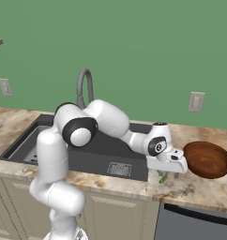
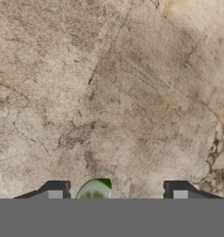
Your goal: Remove the mango and lemon wedge from the sink. Then move the bowl and cup from the counter to the sink for washing.
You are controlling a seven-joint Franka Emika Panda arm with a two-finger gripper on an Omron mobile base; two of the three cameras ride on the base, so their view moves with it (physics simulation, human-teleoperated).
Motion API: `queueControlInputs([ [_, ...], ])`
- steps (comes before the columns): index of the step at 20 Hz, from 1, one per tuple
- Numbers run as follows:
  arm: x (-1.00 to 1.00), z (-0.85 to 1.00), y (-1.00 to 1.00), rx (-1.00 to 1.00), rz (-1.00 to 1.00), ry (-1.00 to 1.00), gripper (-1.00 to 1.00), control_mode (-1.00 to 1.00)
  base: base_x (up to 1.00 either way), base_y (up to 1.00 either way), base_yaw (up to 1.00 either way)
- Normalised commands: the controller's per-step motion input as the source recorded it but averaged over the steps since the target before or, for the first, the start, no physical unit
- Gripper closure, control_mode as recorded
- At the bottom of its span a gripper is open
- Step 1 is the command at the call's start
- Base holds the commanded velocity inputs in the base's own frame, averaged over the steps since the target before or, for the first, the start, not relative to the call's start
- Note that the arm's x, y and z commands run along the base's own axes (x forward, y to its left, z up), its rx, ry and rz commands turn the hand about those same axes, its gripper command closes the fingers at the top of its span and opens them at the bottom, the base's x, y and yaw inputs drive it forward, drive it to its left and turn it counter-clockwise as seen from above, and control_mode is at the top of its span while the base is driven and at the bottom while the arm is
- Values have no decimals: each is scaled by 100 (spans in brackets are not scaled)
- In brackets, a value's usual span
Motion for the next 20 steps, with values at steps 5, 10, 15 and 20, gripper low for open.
queueControlInputs([
  [5, 0, 7, -2, 0, 0, 0, -100, -100, 0, 0, 0],
  [10, -3, 20, 3, 0, 0, 0, -100, -100, 0, 0, 0],
  [15, -2, 28, 9, 0, 0, 0, -100, -100, 0, 0, 0],
  [20, -3, 31, 7, 0, 0, 0, -100, -100, 0, 0, 0],
])
